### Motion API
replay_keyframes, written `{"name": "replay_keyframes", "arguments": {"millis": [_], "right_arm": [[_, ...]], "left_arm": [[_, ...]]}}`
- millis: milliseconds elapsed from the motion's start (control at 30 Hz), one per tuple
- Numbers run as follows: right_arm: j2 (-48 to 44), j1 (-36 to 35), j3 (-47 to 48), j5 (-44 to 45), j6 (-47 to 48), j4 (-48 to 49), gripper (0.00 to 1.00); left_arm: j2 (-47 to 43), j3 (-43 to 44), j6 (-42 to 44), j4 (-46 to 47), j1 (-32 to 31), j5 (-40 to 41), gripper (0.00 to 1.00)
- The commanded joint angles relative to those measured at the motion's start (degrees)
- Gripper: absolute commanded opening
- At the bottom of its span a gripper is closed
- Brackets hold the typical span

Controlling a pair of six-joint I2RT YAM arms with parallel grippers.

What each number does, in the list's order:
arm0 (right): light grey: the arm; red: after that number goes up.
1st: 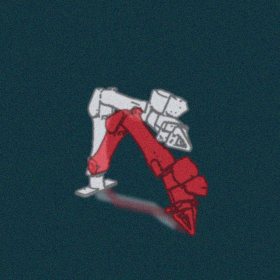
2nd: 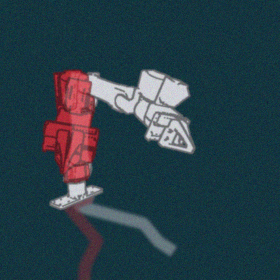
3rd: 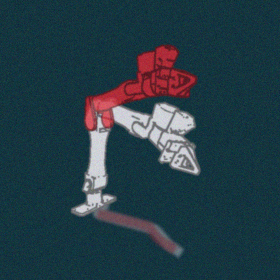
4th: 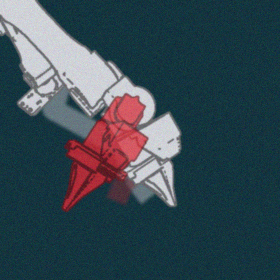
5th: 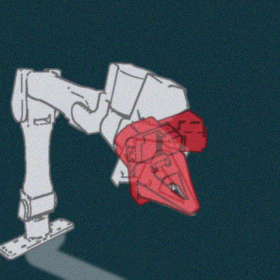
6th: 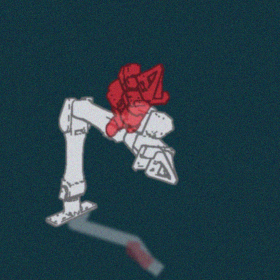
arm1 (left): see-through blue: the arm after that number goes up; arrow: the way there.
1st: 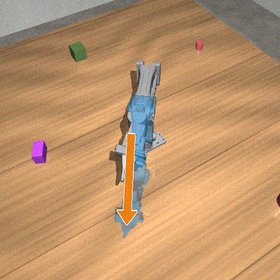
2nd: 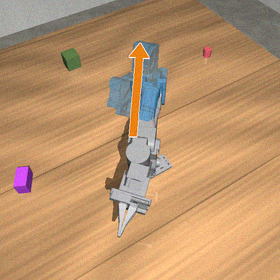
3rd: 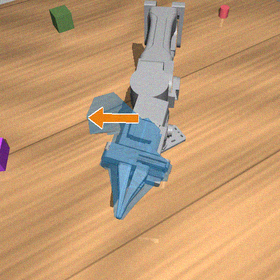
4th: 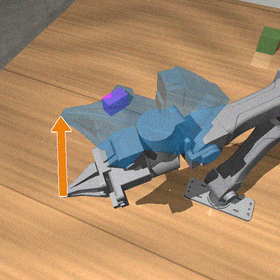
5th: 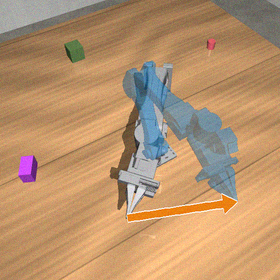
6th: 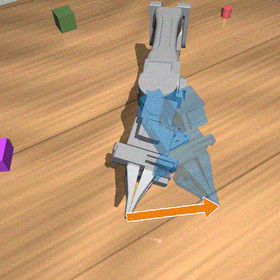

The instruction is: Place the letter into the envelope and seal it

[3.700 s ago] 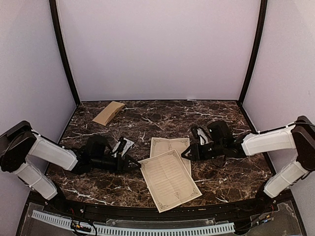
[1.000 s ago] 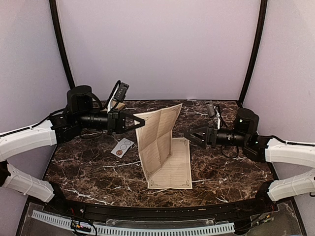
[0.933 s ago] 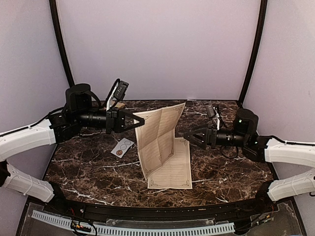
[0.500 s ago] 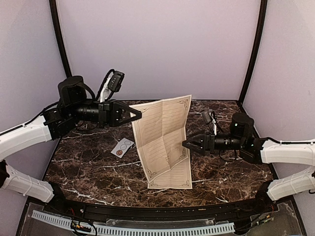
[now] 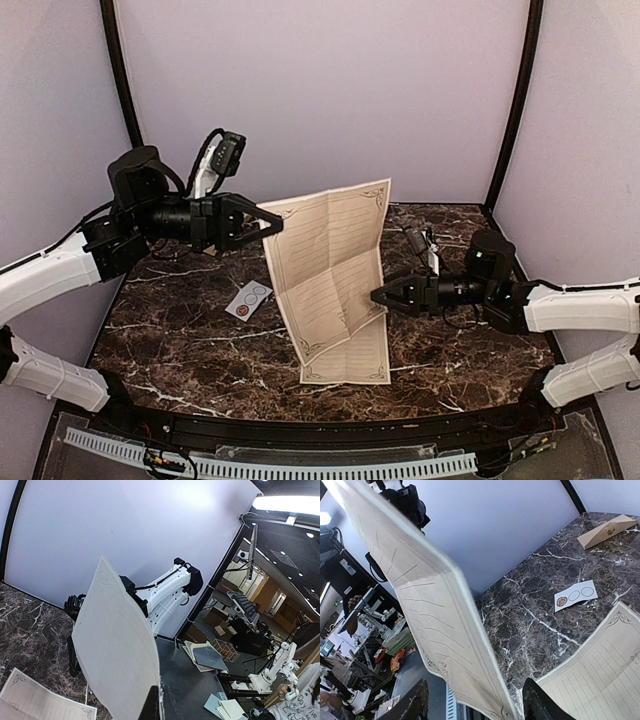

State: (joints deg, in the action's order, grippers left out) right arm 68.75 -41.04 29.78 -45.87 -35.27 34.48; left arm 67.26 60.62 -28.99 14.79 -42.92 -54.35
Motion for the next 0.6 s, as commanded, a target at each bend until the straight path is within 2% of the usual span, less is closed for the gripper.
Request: {"name": "replay_keyframes", "arguments": {"millis": [0, 133, 267, 567], "right_arm": [[-0.08, -0.61, -0.01, -2.68, -1.31, 5.26, 0.54], [-0.51, -0.59, 0.05, -3.36, -1.93, 5.88, 0.35], [-0.81, -0.71, 0.17, -4.41, -2.53, 6.54, 0.28], [0.22, -0.87, 0.46, -6.51, -3.58, 7.97, 0.30]], "left_arm": [[-1.36, 1.18, -0.33, 1.86, -0.10, -0.55, 0.00], [-1.35, 1.21, 0.56, 0.92, -0.05, 0.31, 0.00], [-1.15, 1.09, 0.99, 0.70, 0.01, 0.76, 0.00], [-0.94, 1.43, 0.24, 2.45, 0.16, -0.19, 0.00]]}}
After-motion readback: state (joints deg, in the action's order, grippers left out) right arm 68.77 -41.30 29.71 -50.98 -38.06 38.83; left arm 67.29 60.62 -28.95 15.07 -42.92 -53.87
